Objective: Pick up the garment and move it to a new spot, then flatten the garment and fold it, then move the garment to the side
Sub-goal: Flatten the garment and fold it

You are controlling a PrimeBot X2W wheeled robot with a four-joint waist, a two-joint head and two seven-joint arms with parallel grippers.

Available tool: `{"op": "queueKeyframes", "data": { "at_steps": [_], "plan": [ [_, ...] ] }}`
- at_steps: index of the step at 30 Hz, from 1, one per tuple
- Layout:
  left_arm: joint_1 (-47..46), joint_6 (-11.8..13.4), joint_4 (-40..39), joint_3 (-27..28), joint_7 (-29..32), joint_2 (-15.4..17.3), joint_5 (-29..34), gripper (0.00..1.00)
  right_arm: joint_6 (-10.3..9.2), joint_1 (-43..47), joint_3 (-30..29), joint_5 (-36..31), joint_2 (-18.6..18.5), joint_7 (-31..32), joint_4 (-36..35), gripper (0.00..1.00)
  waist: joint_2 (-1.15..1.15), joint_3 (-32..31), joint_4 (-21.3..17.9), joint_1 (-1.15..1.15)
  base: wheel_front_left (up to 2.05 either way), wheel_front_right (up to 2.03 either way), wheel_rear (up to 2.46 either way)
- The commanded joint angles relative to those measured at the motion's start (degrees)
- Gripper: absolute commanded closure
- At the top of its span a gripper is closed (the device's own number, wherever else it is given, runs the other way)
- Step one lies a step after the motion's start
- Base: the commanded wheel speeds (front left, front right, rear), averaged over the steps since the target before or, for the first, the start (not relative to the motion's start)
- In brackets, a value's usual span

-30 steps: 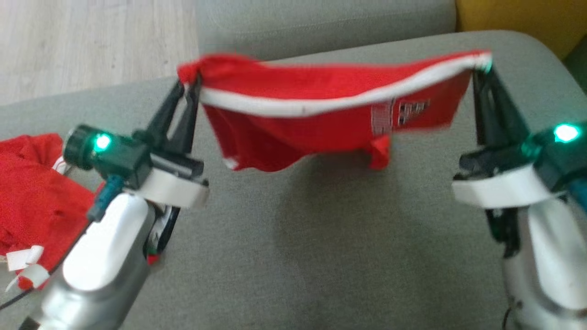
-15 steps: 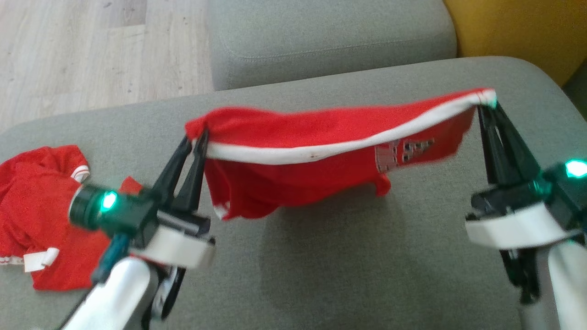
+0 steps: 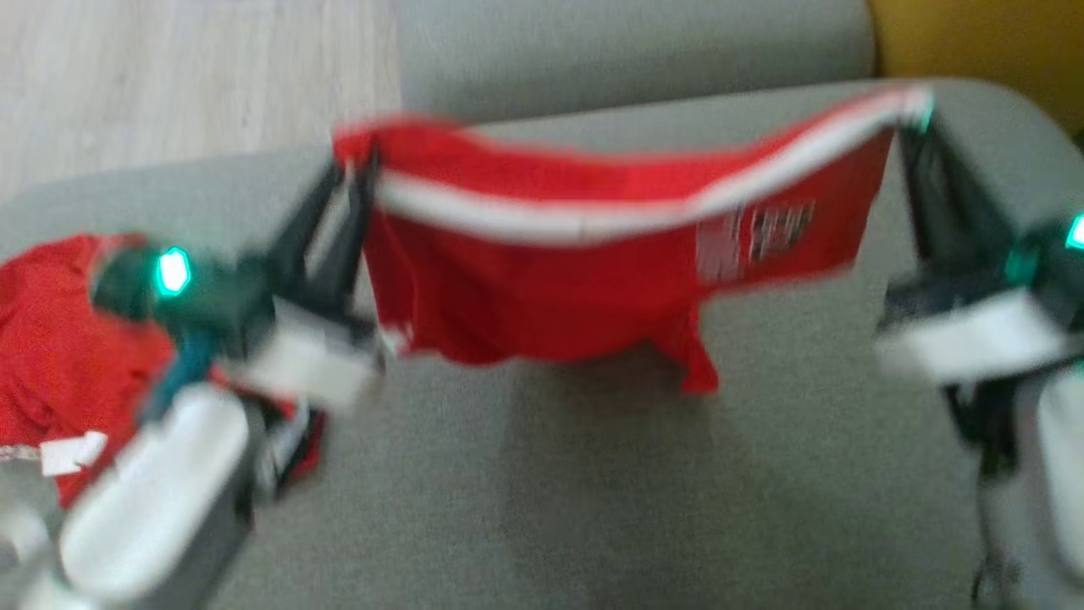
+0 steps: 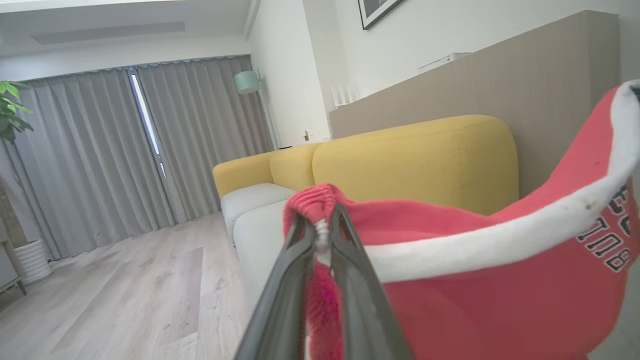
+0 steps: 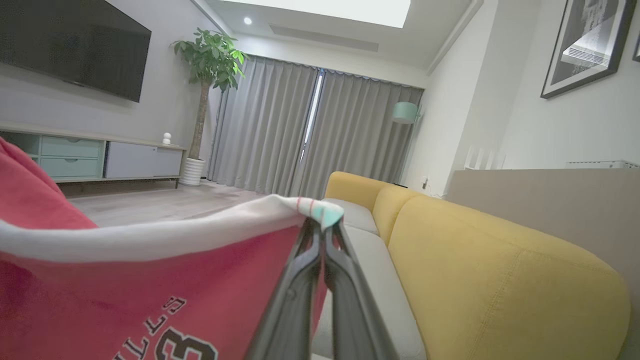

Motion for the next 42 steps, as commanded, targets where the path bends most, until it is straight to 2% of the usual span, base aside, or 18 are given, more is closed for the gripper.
{"op": "queueKeyframes", "data": {
  "at_steps": [1, 8, 11, 16, 21, 26, 32, 37, 42],
  "plan": [
    [-9.0, -1.7, 0.5, 3.5, 1.1, 1.6, -0.4, 1.0, -0.04, -8.0, 1.3, 1.2, -1.7, 0.8, 0.1, 1.0, 0.0, 3.9, 0.1, 0.01, 0.0, 0.0, 0.0],
    [-31.2, -9.3, 15.8, 6.0, 1.7, 0.9, -1.2, 1.0, -0.04, -33.3, 5.0, 3.4, -6.0, 0.7, 14.2, 1.0, 0.0, 14.8, -1.9, 0.01, 0.0, 0.0, 0.0],
    [-41.0, -11.6, 23.1, 6.8, 0.2, 0.3, -0.2, 1.0, -0.04, -44.8, 5.1, 3.5, -5.9, -1.4, 22.6, 1.0, 0.0, 19.2, -3.1, 0.01, 0.0, 0.0, 0.0],
    [-54.6, -13.7, 34.7, 7.7, -6.0, -1.8, 1.6, 1.0, -0.04, -59.0, 2.5, -0.8, -3.6, -7.9, 35.3, 1.0, 0.0, 24.4, -4.6, 0.01, 0.0, 0.0, 0.0],
    [-61.0, -14.8, 44.0, 7.0, -13.0, -5.5, 2.5, 1.0, -0.04, -65.0, 0.0, -5.0, -1.8, -12.9, 45.4, 1.0, 0.0, 27.7, -4.6, 0.01, 0.0, 0.0, 0.0],
    [-59.6, -16.5, 49.2, 5.4, -15.4, -8.2, 2.4, 1.0, -0.04, -63.3, 0.3, -7.2, -0.5, -14.4, 51.4, 1.0, 0.0, 29.0, -3.9, 0.01, 0.0, 0.0, 0.0],
    [-50.9, -18.4, 53.3, 1.9, -16.1, -11.2, 2.1, 1.0, -0.04, -56.6, 6.3, -6.8, -1.9, -15.1, 60.2, 1.0, 0.0, 28.2, -2.2, 0.01, 0.0, 0.0, 0.0],
    [-40.8, -19.0, 53.0, -0.6, -16.1, -11.2, 1.3, 1.0, -0.04, -50.6, 14.7, -1.3, -4.5, -14.3, 65.9, 1.0, 0.0, 25.1, -1.0, 0.01, 0.0, 0.0, 0.0],
    [-31.3, -19.1, 51.4, -5.0, -16.1, -9.9, 0.1, 1.0, -0.04, -44.1, 25.5, 7.5, -8.5, -10.9, 66.9, 1.0, 0.0, 20.9, -0.4, 0.01, 0.0, 0.0, 0.0]
  ]
}}
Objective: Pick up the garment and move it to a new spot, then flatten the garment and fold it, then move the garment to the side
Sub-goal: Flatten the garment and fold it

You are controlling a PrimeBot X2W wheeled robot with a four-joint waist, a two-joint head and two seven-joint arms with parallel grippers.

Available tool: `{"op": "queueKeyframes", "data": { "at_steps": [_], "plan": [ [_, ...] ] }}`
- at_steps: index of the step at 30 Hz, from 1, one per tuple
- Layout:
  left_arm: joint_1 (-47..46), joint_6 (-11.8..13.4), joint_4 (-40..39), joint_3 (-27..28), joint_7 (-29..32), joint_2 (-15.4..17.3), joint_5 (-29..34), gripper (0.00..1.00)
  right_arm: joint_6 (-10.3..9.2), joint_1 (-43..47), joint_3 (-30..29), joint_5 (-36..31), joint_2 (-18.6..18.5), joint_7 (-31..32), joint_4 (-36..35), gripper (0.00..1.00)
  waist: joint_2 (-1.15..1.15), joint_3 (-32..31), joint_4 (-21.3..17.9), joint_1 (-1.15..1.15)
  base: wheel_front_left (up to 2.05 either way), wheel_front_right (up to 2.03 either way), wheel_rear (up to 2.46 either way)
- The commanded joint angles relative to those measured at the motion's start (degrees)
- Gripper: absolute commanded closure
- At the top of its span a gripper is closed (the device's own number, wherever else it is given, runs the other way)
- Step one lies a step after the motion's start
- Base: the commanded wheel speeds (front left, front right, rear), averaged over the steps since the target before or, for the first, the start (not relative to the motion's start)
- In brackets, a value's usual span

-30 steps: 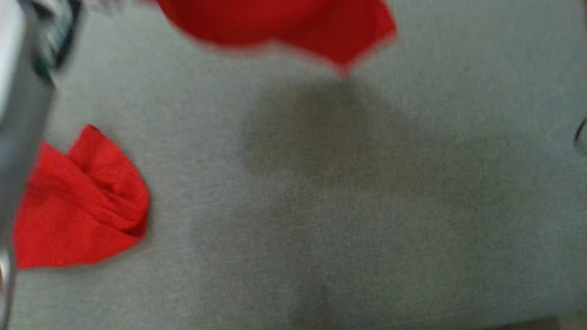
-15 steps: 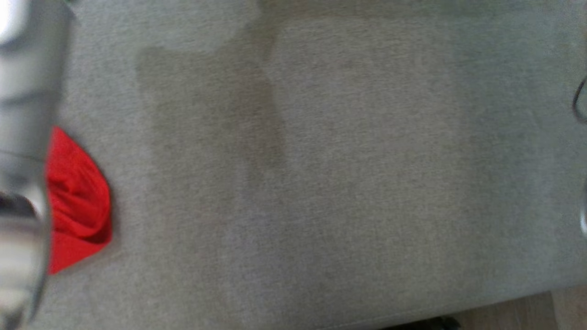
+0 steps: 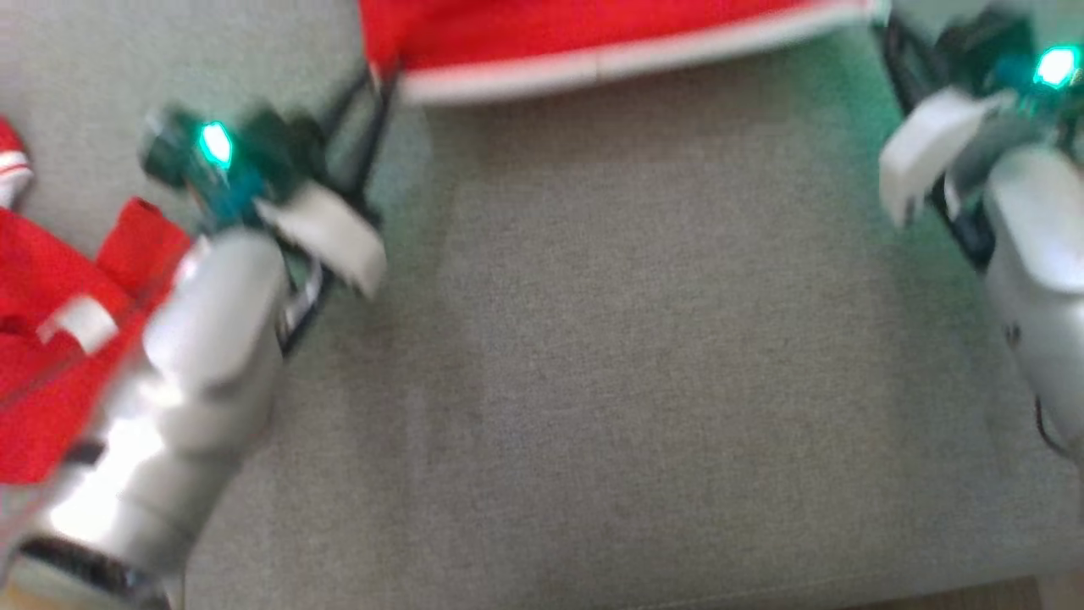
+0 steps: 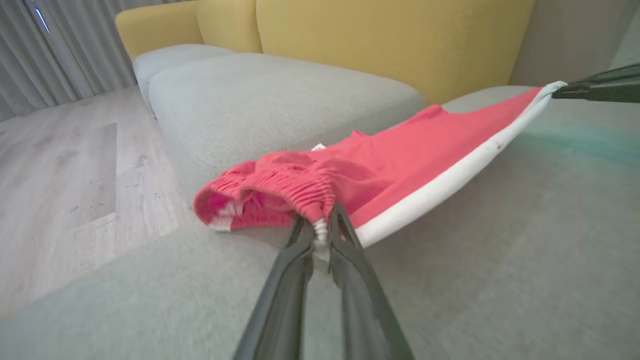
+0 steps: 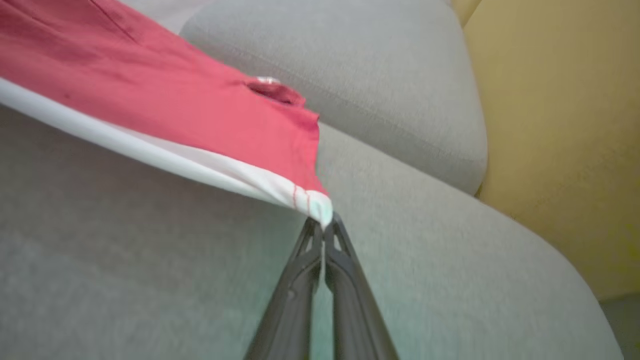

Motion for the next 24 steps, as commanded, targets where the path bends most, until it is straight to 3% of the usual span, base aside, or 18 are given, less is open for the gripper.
{"op": "queueKeyframes", "data": {
  "at_steps": [1, 10, 11, 17, 24],
  "plan": [
    [-0.4, 0.1, -1.9, 0.9, -0.3, 2.7, -0.5, 1.0, -0.05, 1.8, 1.6, 1.7, -1.7, 0.7, -1.6, 1.0, 0.0, -2.3, 0.4, 0.01, 0.0, 0.0, 0.0],
    [9.9, 0.1, -6.0, -4.0, -0.3, 4.5, -2.8, 1.0, -0.05, 11.7, 18.0, 21.2, -14.6, 12.1, -14.4, 1.0, 0.0, -8.8, 0.8, 0.01, 0.0, 0.0, 0.0],
    [11.5, 0.3, -7.1, -4.7, -0.3, 4.7, -2.3, 1.0, -0.05, 13.5, 20.3, 24.6, -17.4, 14.4, -17.6, 1.0, 0.0, -10.4, 0.8, 0.01, 0.0, 0.0, 0.0],
    [17.5, 1.9, -9.9, -5.5, -0.3, 4.5, -2.7, 1.0, -0.05, 18.1, 24.0, 32.0, -23.7, 18.8, -25.4, 1.0, 0.0, -15.4, 0.3, 0.01, 0.0, 0.0, 0.0],
    [24.7, 4.2, -14.6, -6.6, 0.2, 5.1, -3.7, 1.0, -0.05, 23.5, 25.3, 37.1, -28.7, 21.9, -31.6, 1.0, 0.0, -19.9, -0.1, 0.01, 0.0, 0.0, 0.0]
  ]
}}
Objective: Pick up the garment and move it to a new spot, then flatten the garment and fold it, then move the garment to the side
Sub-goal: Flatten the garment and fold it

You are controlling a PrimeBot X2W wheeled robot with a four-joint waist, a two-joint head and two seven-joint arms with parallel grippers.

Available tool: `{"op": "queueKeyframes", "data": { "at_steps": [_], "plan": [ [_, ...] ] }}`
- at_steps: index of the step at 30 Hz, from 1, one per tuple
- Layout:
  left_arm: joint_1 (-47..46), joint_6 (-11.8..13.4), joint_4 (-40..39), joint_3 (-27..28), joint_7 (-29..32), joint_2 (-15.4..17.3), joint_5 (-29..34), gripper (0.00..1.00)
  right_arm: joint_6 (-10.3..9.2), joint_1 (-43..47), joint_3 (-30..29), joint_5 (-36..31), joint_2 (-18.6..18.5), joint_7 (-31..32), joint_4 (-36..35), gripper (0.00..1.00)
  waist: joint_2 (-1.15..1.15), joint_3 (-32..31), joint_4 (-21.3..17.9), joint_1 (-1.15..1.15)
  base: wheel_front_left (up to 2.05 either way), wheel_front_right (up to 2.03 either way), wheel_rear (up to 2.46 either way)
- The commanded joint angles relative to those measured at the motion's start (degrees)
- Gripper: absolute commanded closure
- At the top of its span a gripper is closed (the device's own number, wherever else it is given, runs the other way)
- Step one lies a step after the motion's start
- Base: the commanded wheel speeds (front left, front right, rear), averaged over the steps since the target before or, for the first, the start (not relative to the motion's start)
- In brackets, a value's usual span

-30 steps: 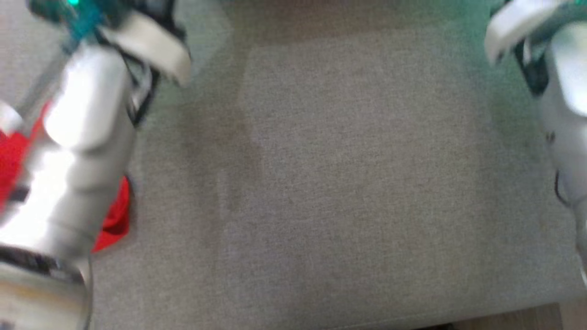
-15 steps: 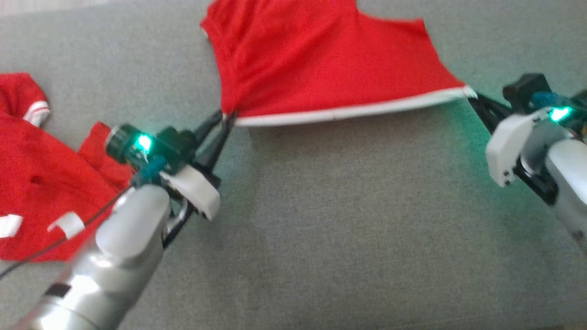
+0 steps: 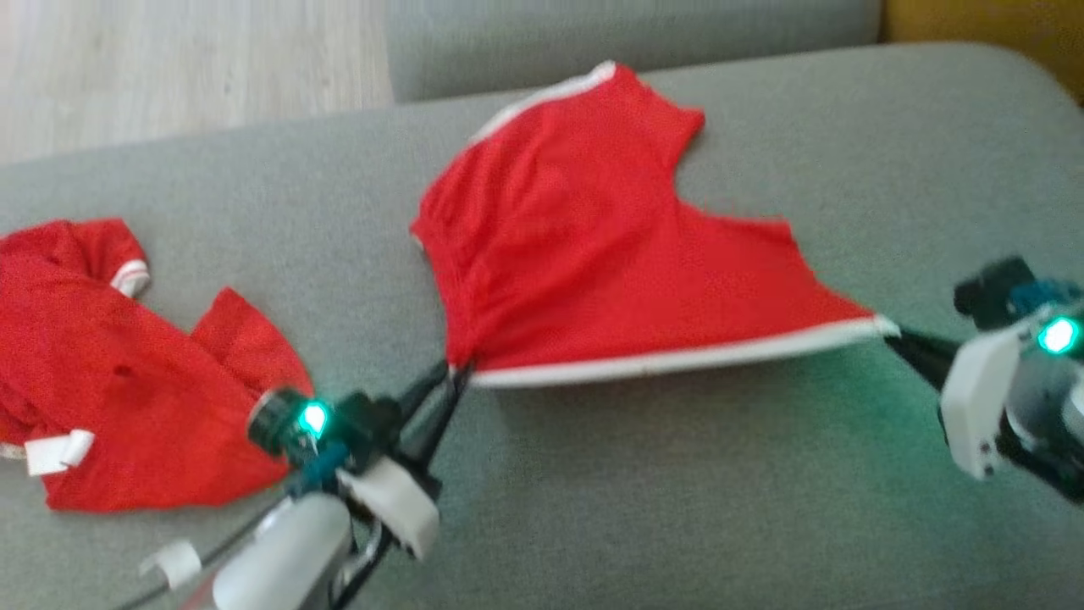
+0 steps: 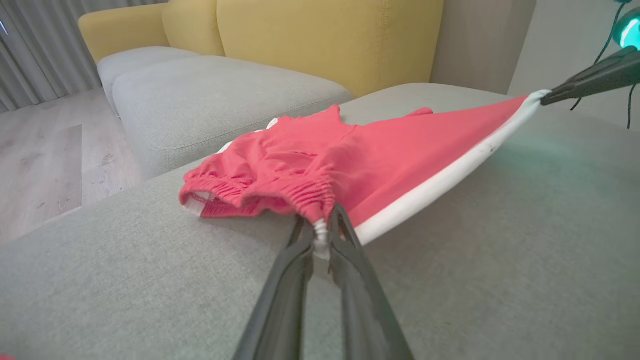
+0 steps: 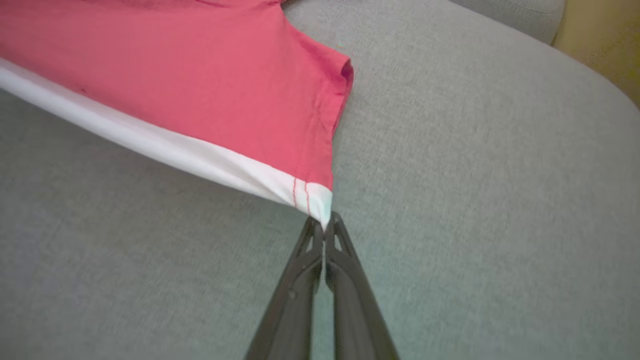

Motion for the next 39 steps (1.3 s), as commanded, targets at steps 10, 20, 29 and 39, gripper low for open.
{"op": "queueKeyframes", "data": {
  "at_steps": [10, 20, 29, 39],
  "plan": [
    [8.1, 5.4, -14.0, 0.2, 3.9, 5.0, -1.3, 1.0, -0.05, 11.0, -4.4, 3.7, -8.8, 2.0, -8.4, 1.0, -0.01, -4.4, -0.6, 0.01, 0.0, 0.0, 0.0],
    [7.7, 8.5, -22.1, 1.3, 7.0, 6.9, -1.4, 1.0, -0.05, 13.4, -15.5, -2.6, -8.2, 2.5, -13.0, 1.0, -0.01, -1.5, -0.9, 0.01, 0.0, 0.0, 0.0],
    [0.9, 8.4, -22.1, 3.5, 8.1, 7.1, -0.9, 1.0, -0.05, 7.2, -23.5, -12.5, -4.3, 3.8, -15.1, 1.0, -0.01, 5.0, 1.1, 0.01, 0.0, 0.0, 0.0],
    [-9.1, 6.2, -17.4, 4.5, 9.3, 5.5, -0.3, 1.0, -0.05, -4.6, -24.2, -18.3, -0.7, 4.9, -12.3, 1.0, -0.01, 13.1, 5.4, 0.01, 0.0, 0.0, 0.0]
  ]
}}
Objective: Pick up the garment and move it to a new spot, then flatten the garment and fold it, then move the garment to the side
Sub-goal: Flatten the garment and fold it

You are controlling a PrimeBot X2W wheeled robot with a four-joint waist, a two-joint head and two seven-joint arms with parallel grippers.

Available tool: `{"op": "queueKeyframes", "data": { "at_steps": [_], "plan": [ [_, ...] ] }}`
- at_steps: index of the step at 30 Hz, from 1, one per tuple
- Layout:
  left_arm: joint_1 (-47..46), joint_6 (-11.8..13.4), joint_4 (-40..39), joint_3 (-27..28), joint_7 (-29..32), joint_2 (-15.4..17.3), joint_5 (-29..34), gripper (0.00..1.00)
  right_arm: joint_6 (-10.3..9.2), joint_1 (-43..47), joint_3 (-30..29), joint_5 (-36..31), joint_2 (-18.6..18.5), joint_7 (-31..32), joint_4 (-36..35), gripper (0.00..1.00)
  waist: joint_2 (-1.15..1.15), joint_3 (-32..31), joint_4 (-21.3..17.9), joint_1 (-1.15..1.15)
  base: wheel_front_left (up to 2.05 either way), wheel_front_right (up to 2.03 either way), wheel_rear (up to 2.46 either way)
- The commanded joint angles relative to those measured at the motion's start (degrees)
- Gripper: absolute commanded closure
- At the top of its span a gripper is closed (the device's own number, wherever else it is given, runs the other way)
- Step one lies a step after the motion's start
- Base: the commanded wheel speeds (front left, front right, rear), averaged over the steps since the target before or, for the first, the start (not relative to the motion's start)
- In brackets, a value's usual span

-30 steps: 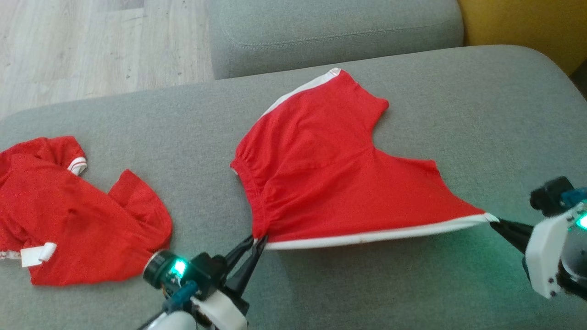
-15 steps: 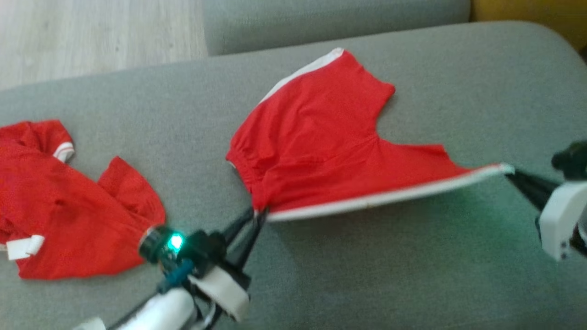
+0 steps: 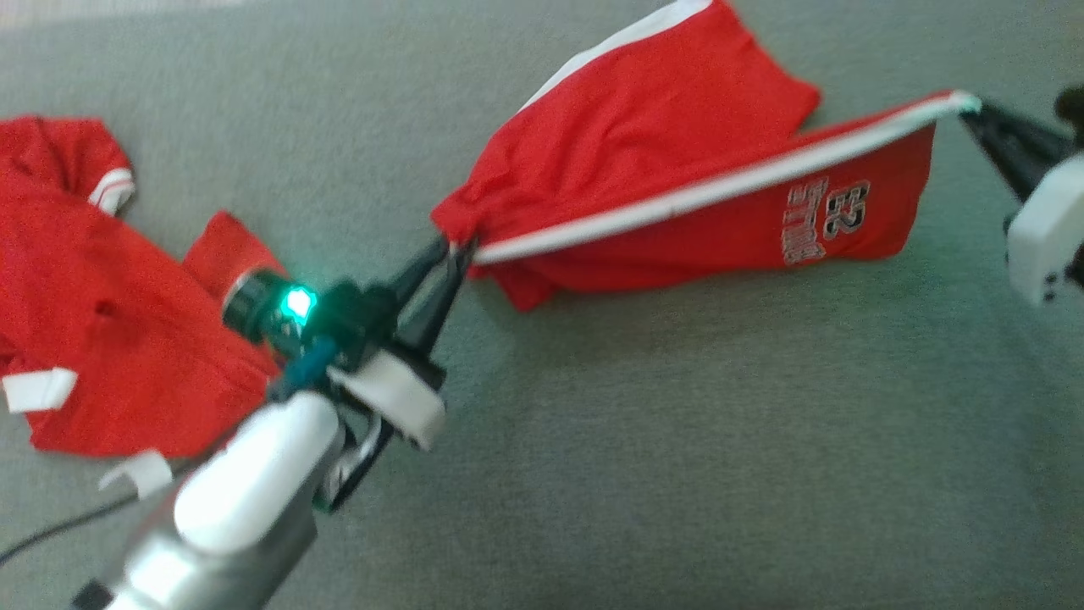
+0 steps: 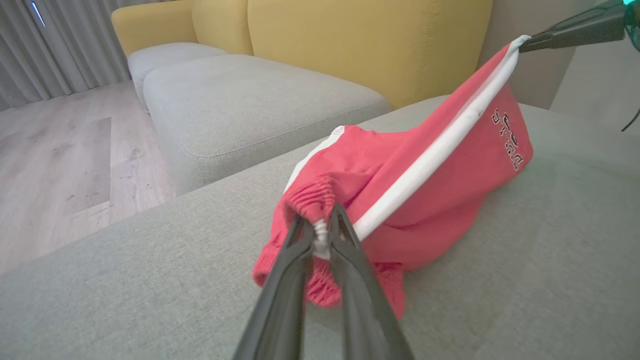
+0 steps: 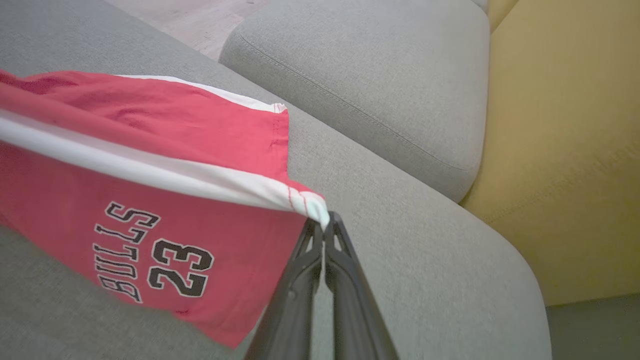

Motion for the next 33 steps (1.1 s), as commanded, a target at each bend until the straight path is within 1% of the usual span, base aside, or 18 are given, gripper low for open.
{"op": "queueKeyframes", "data": {
  "at_steps": [1, 8, 12, 16, 22, 31, 32, 33],
  "plan": [
    [-4.6, -0.6, 0.1, 3.1, 0.2, 0.7, 0.6, 1.0, -0.05, -3.2, 0.3, -1.0, -1.2, 0.2, 0.4, 1.0, 0.0, 3.5, 2.6, -0.02, 0.0, 0.0, 0.0],
    [-10.8, -2.4, 4.4, 2.4, 1.0, -1.7, 1.2, 1.0, -0.05, -12.3, 3.0, -2.8, 0.2, -0.8, 5.6, 1.0, 0.0, 7.8, 5.3, -0.02, 0.0, 0.0, 0.0],
    [-14.8, -3.8, 7.5, 2.0, 1.7, -3.4, 1.3, 1.0, -0.05, -18.2, 6.2, -3.7, 1.1, -1.4, 9.4, 1.0, 0.0, 10.5, 6.9, -0.02, 0.0, 0.0, 0.0],
    [-17.9, -4.6, 10.5, 1.6, 1.8, -5.1, 1.6, 1.0, -0.05, -23.3, 8.9, -3.8, 1.9, -2.4, 13.7, 1.0, 0.0, 12.6, 8.5, -0.02, 0.0, 0.0, 0.0],
    [-20.0, -5.5, 14.6, 0.7, 0.7, -7.7, 1.5, 1.0, -0.05, -27.6, 14.5, -2.8, 2.3, -4.7, 19.3, 1.0, 0.0, 13.6, 10.4, -0.02, 0.0, 0.0, 0.0],
    [-22.1, -5.9, 17.9, 0.0, -1.6, -10.5, 1.3, 1.0, -0.05, -32.8, 19.6, -0.5, 2.9, -8.5, 25.7, 1.0, 0.0, 15.4, 12.2, -0.02, 0.0, 0.0, 0.0],
    [-22.3, -5.8, 18.2, 0.1, -1.7, -10.7, 1.2, 1.0, -0.05, -33.3, 20.0, -0.6, 3.0, -9.3, 26.3, 0.97, 0.0, 15.6, 12.3, -0.02, 0.0, 0.0, 0.0],
    [-22.5, -5.8, 18.6, 0.1, -1.8, -10.9, 1.1, 0.91, -0.05, -33.8, 20.2, -0.8, 3.1, -10.2, 27.2, 0.0, 0.0, 15.8, 12.4, -0.02, 0.0, 0.0, 0.0]
  ]
}}
